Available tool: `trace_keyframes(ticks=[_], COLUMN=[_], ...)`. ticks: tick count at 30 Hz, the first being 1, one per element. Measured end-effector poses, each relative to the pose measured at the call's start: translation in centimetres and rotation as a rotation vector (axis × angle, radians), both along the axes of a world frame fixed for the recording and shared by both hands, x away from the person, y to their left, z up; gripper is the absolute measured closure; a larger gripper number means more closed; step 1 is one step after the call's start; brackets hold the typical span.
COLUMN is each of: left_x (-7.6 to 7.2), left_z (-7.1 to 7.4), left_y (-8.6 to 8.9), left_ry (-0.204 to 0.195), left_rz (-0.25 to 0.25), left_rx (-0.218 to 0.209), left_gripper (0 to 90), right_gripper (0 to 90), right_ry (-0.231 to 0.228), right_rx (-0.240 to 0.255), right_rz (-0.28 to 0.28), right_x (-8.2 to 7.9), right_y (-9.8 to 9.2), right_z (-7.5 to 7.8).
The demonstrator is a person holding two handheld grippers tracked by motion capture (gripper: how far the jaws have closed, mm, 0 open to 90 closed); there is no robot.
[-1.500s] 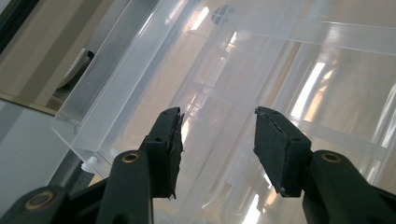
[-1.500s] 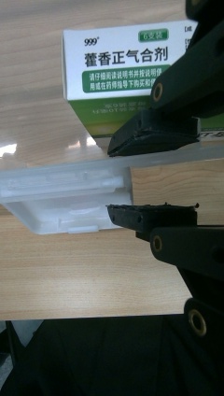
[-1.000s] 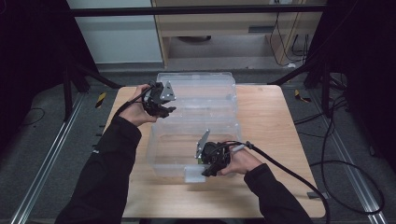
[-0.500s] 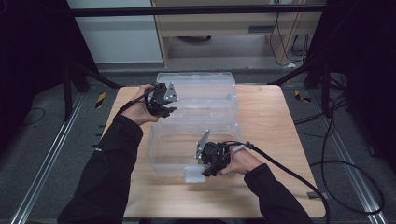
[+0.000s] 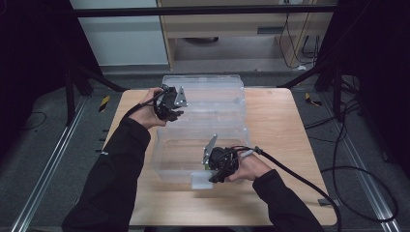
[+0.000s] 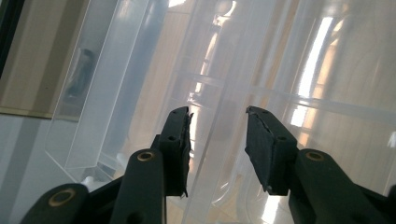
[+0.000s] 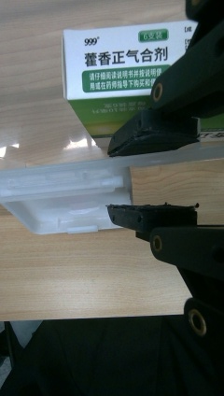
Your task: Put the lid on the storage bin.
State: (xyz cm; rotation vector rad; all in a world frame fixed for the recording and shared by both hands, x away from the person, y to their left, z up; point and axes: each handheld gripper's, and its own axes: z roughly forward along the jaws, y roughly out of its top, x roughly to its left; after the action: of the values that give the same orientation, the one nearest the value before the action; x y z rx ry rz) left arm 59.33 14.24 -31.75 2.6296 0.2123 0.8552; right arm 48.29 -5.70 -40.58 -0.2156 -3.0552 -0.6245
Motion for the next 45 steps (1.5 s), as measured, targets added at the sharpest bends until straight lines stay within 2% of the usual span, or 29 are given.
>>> trace_keyframes(ticks=[11, 28, 40, 45], left_x=[0.1, 0.0, -0.1, -0.2], left_z=[-0.2, -0.2, 0.1, 0.4], left_y=[-0.2, -0.8, -1.2, -1.2], left_ry=[-0.007, -0.027, -0.004, 0.011], left_rz=[-0.004, -0.022, -0.044, -0.062], left_rx=[0.035, 0.100, 0.134, 0.124], left_gripper=[67.2, 71.5, 75.3, 77.3], right_gripper=[65.3, 65.5, 65.8, 66.0], right_ry=[-0.002, -0.010, -0.013, -0.011], right_rx=[0.002, 0.006, 0.006, 0.004], right_rz=[0.001, 0.001, -0.011, -0.015], right_x=[0.0, -0.1, -0.1, -0.1], right_y=[0.0, 0.0, 0.0, 0.0], right_z=[0.0, 0.0, 0.0, 0.0])
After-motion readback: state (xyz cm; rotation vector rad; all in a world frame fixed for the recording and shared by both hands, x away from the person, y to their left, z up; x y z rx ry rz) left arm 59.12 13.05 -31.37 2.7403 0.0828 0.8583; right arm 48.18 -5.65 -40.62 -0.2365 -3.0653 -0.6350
